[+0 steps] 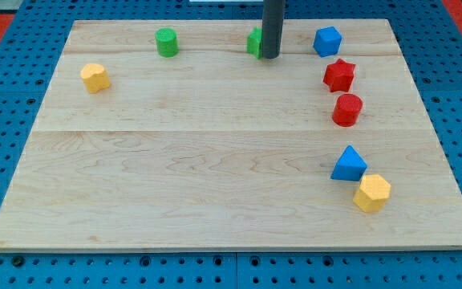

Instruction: Push green star above the blue cube

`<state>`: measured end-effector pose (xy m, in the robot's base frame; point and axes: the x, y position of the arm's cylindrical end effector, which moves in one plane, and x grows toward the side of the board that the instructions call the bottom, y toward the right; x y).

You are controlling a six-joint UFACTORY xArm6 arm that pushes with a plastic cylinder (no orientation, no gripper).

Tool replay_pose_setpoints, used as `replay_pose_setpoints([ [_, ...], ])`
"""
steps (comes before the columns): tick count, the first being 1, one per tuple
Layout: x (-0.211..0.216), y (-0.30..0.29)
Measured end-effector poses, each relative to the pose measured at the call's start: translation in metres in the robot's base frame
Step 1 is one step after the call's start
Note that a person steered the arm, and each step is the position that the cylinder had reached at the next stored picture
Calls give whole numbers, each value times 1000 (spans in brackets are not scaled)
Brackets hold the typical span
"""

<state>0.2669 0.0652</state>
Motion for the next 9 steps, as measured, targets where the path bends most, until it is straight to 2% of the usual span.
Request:
replay_pose_setpoints([
  [1, 17, -8],
  [2, 16, -24],
  [3, -21, -17],
  [4, -33, -19],
  [5, -5, -55],
  [6, -27, -72],
  [7, -60, -68],
  [8, -66, -64],
  [9, -69, -11],
])
